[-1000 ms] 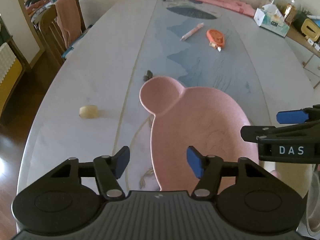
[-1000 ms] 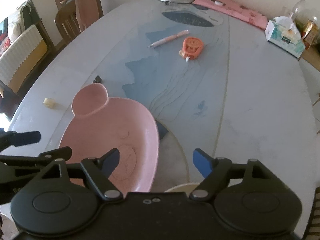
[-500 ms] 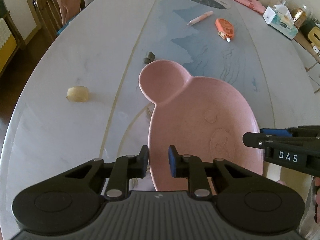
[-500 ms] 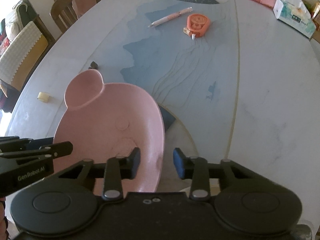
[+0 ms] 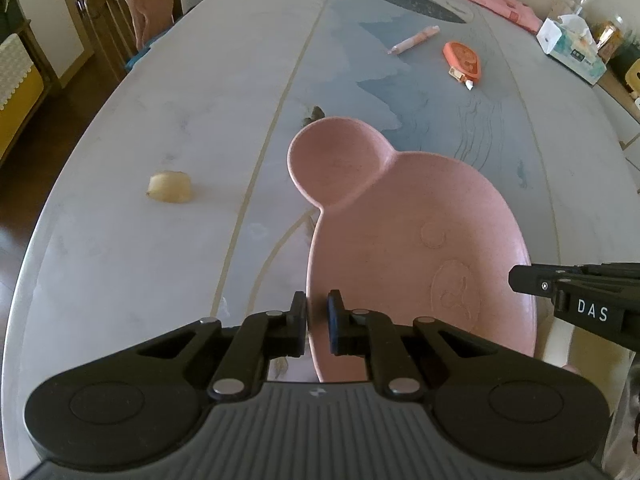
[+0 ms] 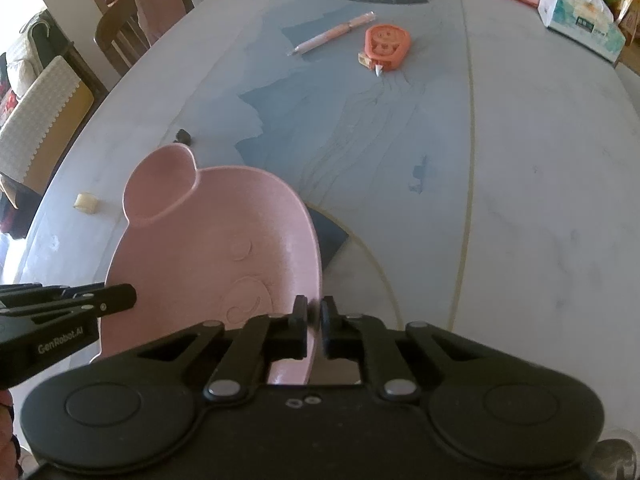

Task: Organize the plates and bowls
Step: 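Grip the pink bear-shaped plate rim with both grippers and lift it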

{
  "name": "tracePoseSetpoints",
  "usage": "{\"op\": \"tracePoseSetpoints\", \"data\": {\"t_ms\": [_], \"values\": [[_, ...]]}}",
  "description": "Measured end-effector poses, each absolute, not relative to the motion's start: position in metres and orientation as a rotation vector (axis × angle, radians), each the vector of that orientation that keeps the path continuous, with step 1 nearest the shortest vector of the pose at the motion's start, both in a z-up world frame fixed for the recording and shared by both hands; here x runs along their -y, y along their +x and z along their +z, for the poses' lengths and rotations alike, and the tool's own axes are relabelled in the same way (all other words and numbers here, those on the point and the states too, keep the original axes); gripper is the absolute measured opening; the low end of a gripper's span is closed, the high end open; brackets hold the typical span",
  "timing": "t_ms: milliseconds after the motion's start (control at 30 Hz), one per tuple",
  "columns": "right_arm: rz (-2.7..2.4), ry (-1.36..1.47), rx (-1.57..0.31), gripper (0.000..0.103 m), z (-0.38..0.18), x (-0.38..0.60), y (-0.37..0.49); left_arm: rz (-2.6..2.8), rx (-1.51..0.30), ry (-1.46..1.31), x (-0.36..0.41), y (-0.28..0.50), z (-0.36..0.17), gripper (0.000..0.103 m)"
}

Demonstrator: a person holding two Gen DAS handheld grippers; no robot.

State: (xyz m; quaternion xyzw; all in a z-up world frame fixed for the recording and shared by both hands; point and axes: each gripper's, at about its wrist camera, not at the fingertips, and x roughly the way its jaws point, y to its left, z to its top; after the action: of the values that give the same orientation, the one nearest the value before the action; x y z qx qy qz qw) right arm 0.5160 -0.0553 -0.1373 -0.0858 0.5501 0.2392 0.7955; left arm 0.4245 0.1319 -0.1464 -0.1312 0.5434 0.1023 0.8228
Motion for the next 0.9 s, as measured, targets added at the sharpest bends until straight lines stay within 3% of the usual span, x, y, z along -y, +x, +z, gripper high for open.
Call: {"op": "tracePoseSetpoints", "data": {"t_ms": [900], "values": [[0.600,-0.145,-1.046,0.006,-0.035,0.037,0.429,0.278,-1.054,-0.264,-0.164,0.340,-0.047,0.009]]}}
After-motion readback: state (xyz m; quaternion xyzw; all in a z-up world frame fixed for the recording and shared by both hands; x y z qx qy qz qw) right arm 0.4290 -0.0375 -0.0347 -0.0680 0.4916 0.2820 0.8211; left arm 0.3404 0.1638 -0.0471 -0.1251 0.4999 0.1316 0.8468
